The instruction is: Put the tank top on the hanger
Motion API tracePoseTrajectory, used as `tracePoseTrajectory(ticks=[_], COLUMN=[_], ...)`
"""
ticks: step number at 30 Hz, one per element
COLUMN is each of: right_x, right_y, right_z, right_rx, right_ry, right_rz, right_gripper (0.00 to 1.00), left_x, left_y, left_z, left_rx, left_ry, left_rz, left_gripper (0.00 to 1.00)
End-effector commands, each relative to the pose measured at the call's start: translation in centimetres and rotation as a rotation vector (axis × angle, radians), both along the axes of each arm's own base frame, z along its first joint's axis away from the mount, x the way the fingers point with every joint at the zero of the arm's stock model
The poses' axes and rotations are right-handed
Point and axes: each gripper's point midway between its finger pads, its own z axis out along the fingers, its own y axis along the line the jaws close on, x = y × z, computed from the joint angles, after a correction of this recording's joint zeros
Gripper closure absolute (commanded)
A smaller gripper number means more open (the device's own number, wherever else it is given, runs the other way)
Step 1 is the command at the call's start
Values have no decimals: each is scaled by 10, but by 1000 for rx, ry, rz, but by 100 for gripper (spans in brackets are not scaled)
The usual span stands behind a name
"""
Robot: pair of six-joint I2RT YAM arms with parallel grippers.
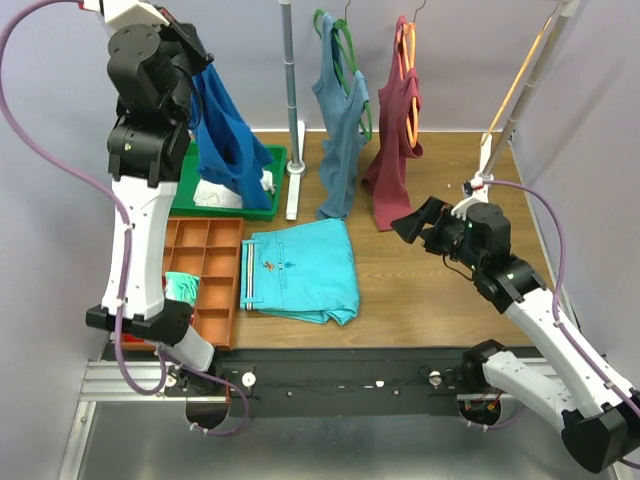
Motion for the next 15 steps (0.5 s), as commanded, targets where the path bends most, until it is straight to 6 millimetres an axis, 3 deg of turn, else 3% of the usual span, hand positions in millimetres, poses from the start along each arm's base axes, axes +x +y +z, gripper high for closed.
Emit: tracePoseTrajectory(ticks=[1,3,4,7,15], right_x=[9,10,10,10,0], right_y=[8,9,9,9,-2], right_z=[40,47,50,63,88], right_rx=[21,25,29,37,24], right_ry=[-89,-99,-104,-127,-165], right_rz=[29,31,35,34,7], right_gripper=[1,1,1,1,1], left_x=[-69,-89,-99,-110,-144], left_y=[-38,-41,-58,-75,-166], left_z=[70,87,93,94,73], left_rx=[33,43,33,48,134], left_ry=[-171,-208,-229,-233,-184], left_rz=[-73,-49,-91,-102,-243], left_gripper=[100,100,100,100,100])
